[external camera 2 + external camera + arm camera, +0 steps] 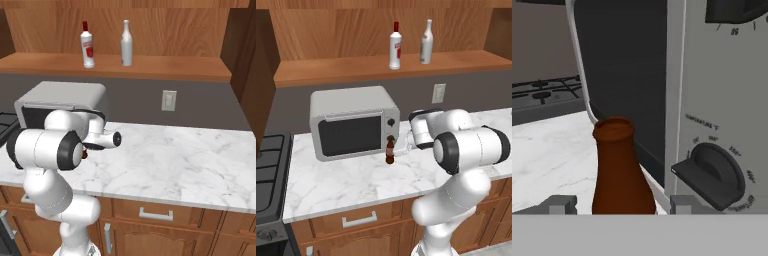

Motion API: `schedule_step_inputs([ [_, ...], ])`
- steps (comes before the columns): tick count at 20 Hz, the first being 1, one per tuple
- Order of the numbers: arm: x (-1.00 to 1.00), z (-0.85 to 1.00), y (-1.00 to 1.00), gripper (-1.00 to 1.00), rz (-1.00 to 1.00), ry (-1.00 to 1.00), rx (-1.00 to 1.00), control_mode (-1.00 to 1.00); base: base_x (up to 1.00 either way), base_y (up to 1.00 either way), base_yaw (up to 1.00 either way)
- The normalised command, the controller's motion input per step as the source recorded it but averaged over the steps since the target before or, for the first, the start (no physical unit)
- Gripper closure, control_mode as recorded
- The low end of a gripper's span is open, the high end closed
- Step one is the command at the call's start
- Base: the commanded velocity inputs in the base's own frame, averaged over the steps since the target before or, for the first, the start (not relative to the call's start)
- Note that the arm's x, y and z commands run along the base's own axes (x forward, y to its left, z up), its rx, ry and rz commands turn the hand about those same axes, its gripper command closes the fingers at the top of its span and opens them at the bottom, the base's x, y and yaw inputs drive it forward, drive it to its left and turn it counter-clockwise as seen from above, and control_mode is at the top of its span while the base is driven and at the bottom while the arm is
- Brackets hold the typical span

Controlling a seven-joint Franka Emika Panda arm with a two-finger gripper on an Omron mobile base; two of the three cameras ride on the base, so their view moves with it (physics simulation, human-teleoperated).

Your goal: Sort all alcoholic drinks to one cabinet, and non-alcoholic drinks to the other.

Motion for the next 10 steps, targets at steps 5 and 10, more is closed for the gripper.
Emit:
schedule_step_inputs([
  [5, 0.01, -0.07, 0.02, 1.00, 0.00, 0.00, 0.00, -1.00, 0.00, 0.00, 0.00],
  [10, 0.00, -0.01, 0.09, 1.00, 0.00, 0.00, 0.00, -1.00, 0.00, 0.00, 0.00],
])
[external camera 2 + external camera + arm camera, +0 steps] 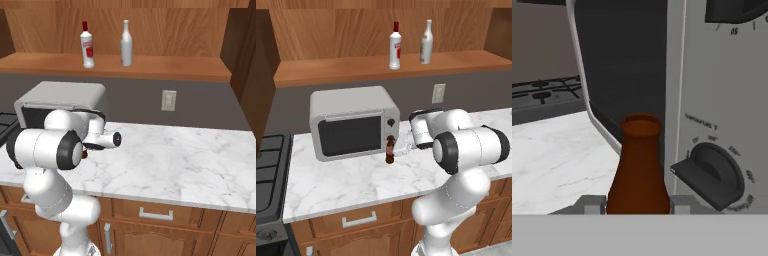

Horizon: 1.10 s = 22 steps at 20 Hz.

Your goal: Sort all alcoholic drinks to one cabinet, and non-alcoholic drinks to the other.

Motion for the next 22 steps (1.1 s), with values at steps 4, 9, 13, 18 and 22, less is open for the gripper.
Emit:
schedule_step_inputs([
  [4, 0.00, -0.04, 0.05, 1.00, 0.02, 0.01, 0.00, -1.00, 0.00, 0.00, 0.00],
  [9, -0.17, 0.13, 0.00, 1.00, 0.01, 0.03, 0.00, -1.00, 0.00, 0.00, 0.00],
  [13, -0.69, 0.77, 0.00, 1.00, 0.00, 0.08, 0.00, -1.00, 0.00, 0.00, 0.00],
  [18, -0.72, 0.80, 0.00, 1.00, 0.00, 0.05, 0.00, -1.00, 0.00, 0.00, 0.00],
  [22, -0.75, 0.88, 0.00, 1.00, 0.00, 0.00, -0.02, -1.00, 0.00, 0.00, 0.00],
])
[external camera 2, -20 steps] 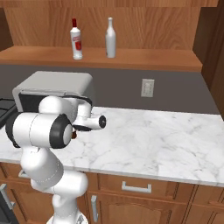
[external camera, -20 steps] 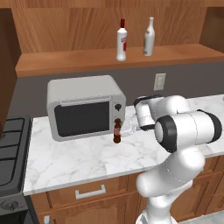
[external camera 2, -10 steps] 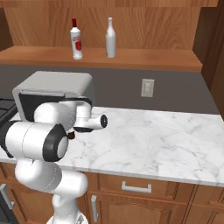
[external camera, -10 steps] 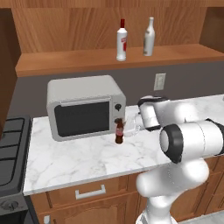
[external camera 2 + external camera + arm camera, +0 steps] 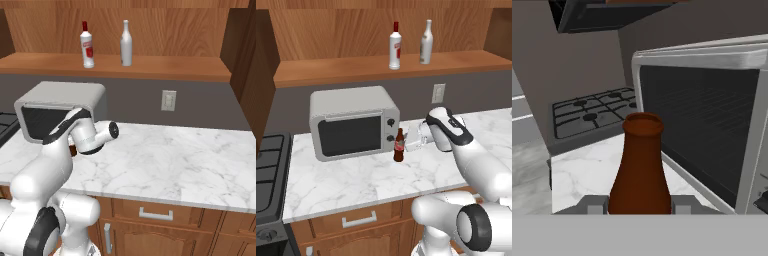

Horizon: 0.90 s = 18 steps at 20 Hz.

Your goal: Sort all alcoholic drinks to one cabinet, and non-alcoholic drinks to the other.

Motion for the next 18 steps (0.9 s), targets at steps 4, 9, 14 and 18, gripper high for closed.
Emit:
schedule_step_inputs([
  [4, -0.75, 0.87, -0.03, 1.00, 0.00, -0.06, -0.11, -1.00, 0.00, 0.00, 0.00],
  [9, -0.74, 0.94, -0.11, 1.00, -0.04, -0.04, -0.11, -1.00, 0.00, 0.00, 0.00],
  [14, -0.65, 1.00, -0.21, 1.00, -0.09, 0.00, -0.07, -1.00, 0.00, 0.00, 0.00],
  [18, -0.56, 0.82, -0.39, 1.00, -0.03, 0.02, -0.01, -1.00, 0.00, 0.00, 0.00],
])
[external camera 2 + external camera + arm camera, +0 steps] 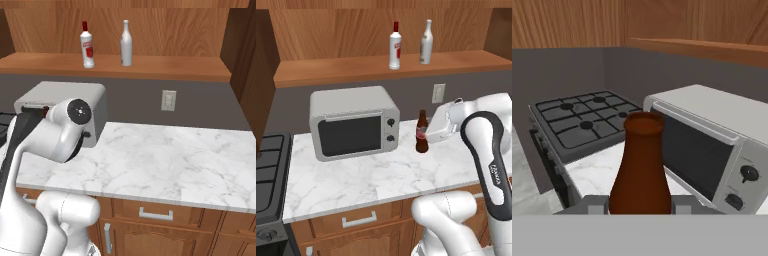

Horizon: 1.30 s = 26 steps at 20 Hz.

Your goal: Sort all alcoholic drinks to one cabinet, and non-alcoholic drinks to the other.

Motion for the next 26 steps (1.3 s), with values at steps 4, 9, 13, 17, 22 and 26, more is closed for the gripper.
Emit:
schedule_step_inputs([
  [4, -0.35, 0.61, -0.43, 1.00, 0.00, 0.00, -0.01, -1.00, 0.00, 0.00, 0.00],
  [9, -0.12, 0.39, -0.42, 1.00, 0.00, 0.04, 0.00, -1.00, 0.00, 0.00, 0.00],
  [13, -0.11, 0.09, -0.33, 1.00, 0.00, 0.08, 0.00, -1.00, 0.00, 0.00, 0.00],
  [17, -0.13, 0.00, -0.09, 1.00, 0.00, 0.04, 0.00, 1.00, -0.12, -0.06, 0.00],
  [22, 0.00, 0.00, 0.00, 1.00, 0.00, 0.00, 0.00, 1.00, -0.83, -0.34, 0.00],
  [26, 0.00, 0.00, 0.00, 1.00, 0.00, 0.00, 0.00, 1.00, -0.74, -0.52, 0.00],
])
